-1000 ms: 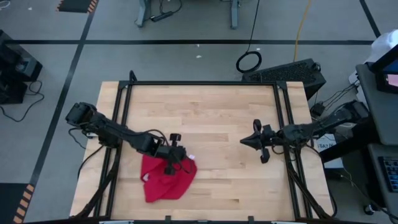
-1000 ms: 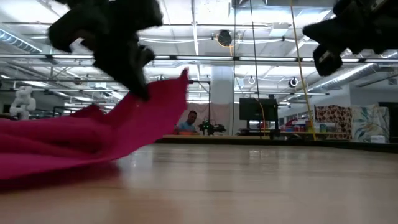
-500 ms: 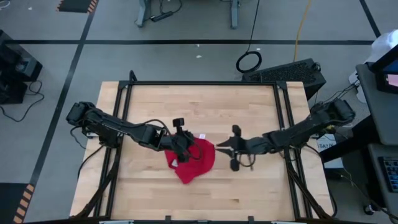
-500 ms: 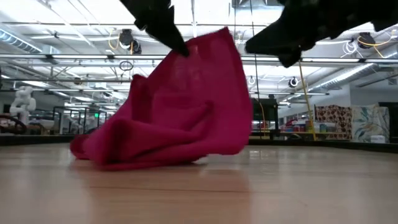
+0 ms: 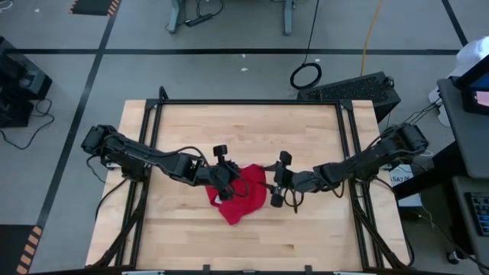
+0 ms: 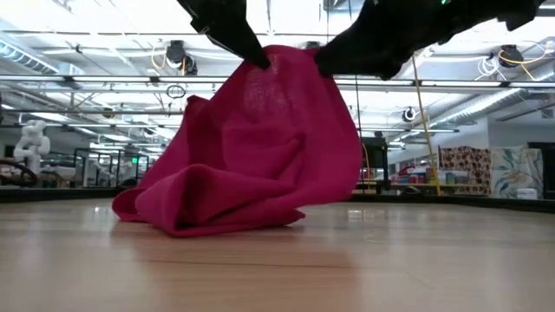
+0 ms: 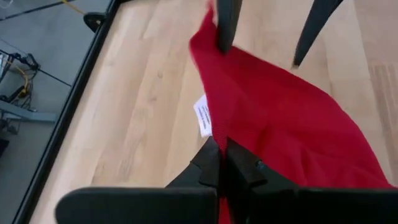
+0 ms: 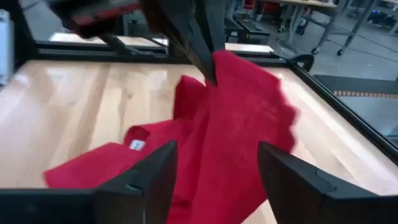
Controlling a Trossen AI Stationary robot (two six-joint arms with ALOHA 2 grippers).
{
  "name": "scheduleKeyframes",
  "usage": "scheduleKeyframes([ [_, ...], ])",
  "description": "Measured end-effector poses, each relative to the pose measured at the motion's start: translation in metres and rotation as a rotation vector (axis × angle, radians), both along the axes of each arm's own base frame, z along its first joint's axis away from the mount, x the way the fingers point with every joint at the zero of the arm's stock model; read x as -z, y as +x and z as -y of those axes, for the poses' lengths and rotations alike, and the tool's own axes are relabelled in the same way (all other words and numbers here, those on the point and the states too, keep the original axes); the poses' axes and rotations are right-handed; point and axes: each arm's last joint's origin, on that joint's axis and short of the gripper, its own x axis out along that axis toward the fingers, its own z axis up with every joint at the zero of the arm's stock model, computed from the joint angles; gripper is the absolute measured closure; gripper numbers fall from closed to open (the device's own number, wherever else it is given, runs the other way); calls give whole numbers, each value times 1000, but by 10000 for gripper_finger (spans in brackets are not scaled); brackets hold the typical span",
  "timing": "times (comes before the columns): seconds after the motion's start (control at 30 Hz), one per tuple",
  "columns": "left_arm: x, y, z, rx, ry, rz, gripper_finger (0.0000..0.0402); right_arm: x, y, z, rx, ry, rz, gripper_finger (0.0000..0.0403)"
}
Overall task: Roll towel
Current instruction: Roll the red towel
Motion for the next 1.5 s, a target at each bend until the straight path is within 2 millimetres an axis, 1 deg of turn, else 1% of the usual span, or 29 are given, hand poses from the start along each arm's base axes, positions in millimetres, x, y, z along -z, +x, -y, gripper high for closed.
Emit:
scheduleKeyframes([
  [0.1, 1, -1, 3, -3, -14, -3, 394, -5, -7, -5, -14, 9, -7, 188],
  [0.23, 6, -3, 10, 7, -29, 12, 394, -13, -15, -8, 32, -5, 7, 188],
  [0.4, 5, -2, 16, 27, -45, 59, 394, -18, -18, -8, 34, -37, 19, 188],
  [0.53, 2, 0, 19, 38, -54, 93, 395, -12, -14, -8, 19, -47, -2, 188],
  [0.67, 1, 1, 19, 40, -56, 108, 395, -3, -7, -13, -56, -19, -1, 189],
  [0.73, 1, 1, 19, 40, -56, 107, 395, 1, -3, -15, -64, -33, 3, 195],
  [0.8, 1, 1, 19, 40, -56, 107, 395, 5, 1, -16, -66, -43, 14, 210],
  [0.87, 1, 1, 19, 40, -55, 106, 395, 8, 3, -17, -65, -58, 9, 239],
  [0.93, 1, 1, 19, 40, -55, 104, 395, 9, 4, -16, -47, -79, 8, 279],
  [1.03, 2, 1, 19, 40, -55, 104, 394, 9, 3, -15, -29, -112, 5, 359],
  [1.07, 1, 1, 19, 38, -57, 105, 392, 8, 3, -15, -36, -129, 1, 380],
  [1.1, 1, 1, 19, 34, -62, 106, 389, 7, 2, -15, -41, -147, 1, 390],
  [1.23, 2, 0, 19, 6, -94, 112, 364, 0, 3, -15, -44, -161, 17, 390],
  [1.37, 5, -1, 18, -15, -107, 88, 330, -6, 3, -16, -48, -160, 33, 401],
  [1.5, 14, 0, 18, -18, -103, 73, 295, -13, 4, -17, -52, -158, 55, 401],
])
